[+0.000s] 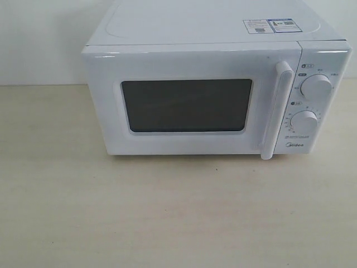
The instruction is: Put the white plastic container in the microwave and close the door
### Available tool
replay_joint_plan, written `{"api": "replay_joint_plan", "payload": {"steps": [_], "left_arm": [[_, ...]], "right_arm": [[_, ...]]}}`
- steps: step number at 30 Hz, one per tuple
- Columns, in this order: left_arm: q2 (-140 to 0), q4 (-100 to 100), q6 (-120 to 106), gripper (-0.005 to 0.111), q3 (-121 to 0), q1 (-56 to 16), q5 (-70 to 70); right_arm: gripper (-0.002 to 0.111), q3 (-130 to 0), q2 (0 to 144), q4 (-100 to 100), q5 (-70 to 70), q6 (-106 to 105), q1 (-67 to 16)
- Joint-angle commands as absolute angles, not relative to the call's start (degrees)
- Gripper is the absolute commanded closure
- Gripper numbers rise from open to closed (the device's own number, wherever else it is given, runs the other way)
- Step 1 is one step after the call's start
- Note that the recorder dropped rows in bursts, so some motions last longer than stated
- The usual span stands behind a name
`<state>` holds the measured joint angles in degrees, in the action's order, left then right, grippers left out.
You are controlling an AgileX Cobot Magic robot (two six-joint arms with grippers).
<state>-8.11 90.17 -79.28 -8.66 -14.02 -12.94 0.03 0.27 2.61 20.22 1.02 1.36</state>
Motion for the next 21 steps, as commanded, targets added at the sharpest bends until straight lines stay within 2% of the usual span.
{"api": "replay_joint_plan", "payload": {"steps": [1, 8, 14, 19, 21], "left_arm": [[-7.9, 99.9, -79.2, 0.103, -5.0, -13.9, -11.6], [-7.9, 99.9, -79.2, 0.103, -4.4, -13.9, -6.5], [-7.9, 99.9, -77.2, 0.103, -4.4, -13.9, -7.8], [-6.9, 99.9, -38.0, 0.103, -4.4, -13.9, -6.5], [-5.4, 82.7, -34.2, 0.103, -4.3, -13.9, -6.0]], "right_arm": [[0.108, 0.0, 0.0, 3.0, 20.0, 1.2, 1.7], [0.108, 0.0, 0.0, 3.0, 20.0, 1.2, 1.7], [0.108, 0.0, 0.0, 3.0, 20.0, 1.2, 1.7], [0.108, 0.0, 0.0, 3.0, 20.0, 1.2, 1.7], [0.108, 0.0, 0.0, 3.0, 20.0, 1.2, 1.7]]}}
